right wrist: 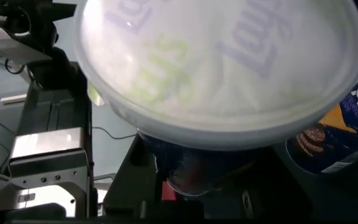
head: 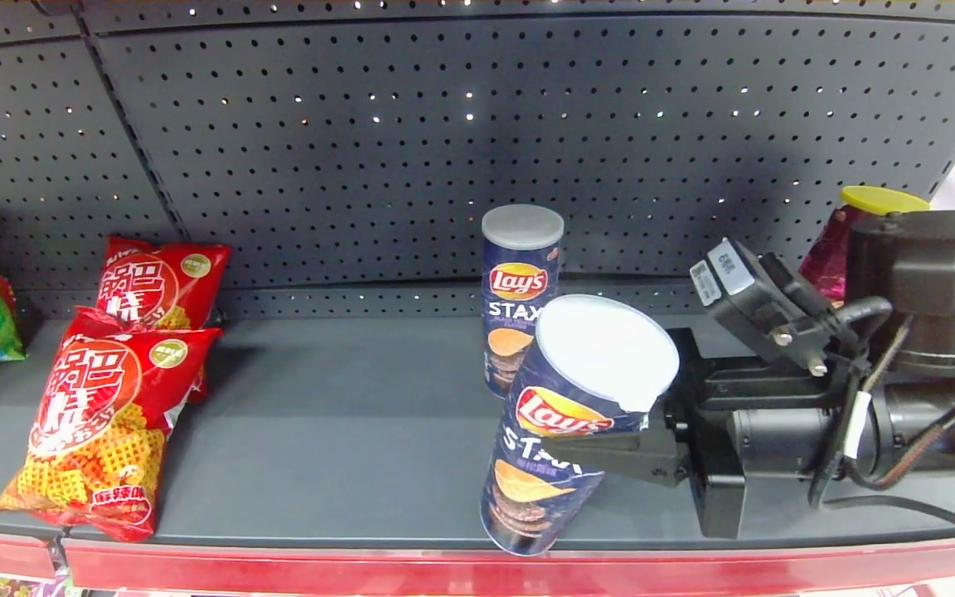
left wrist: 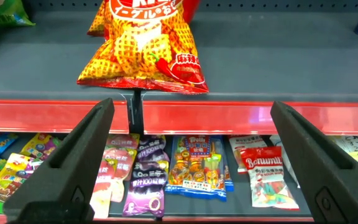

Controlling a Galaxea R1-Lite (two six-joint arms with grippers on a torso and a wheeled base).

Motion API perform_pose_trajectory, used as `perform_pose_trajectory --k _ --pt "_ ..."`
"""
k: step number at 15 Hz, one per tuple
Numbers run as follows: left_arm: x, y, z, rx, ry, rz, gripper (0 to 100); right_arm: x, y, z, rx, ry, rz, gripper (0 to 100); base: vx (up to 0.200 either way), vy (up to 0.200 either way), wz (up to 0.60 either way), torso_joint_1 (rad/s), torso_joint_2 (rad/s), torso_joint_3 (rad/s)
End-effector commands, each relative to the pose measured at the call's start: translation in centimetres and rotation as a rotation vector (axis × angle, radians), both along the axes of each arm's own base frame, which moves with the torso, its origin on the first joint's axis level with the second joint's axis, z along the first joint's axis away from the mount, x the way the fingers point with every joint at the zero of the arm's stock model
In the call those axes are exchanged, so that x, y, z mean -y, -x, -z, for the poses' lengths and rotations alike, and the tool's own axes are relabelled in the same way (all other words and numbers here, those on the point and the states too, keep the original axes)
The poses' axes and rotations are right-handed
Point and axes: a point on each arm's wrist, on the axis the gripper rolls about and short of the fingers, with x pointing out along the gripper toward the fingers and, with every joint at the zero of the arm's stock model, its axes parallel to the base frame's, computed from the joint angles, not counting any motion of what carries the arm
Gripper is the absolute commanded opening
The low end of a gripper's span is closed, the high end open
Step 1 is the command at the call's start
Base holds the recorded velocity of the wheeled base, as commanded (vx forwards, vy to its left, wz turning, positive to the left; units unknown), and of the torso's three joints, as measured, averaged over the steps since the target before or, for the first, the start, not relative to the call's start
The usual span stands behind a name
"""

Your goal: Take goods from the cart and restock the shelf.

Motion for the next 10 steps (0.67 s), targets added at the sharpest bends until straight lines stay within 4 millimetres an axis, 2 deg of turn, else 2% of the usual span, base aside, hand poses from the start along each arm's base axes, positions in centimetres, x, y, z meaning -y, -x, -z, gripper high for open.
perform_pose_trajectory --k 1,4,10 --pt "0.0 0.0 0.0 -0.001 -0.001 0.001 100 0.1 -1.1 0.4 -0.01 0.01 0.024 0 0.0 0.0 0.0 0.0 0.0 0.0" --pt "0.0 0.0 0.0 -0.001 0.001 -0.001 100 0.7 -2.4 -0.6 0.015 -0.016 0.055 0 0.0 0.0 0.0 0.0 0.0 0.0" --pt "0.0 0.0 0.0 -0.001 -0.001 -0.001 100 0.8 -2.0 -0.4 -0.003 -0.02 0.003 0 0.0 0.0 0.0 0.0 0.0 0.0"
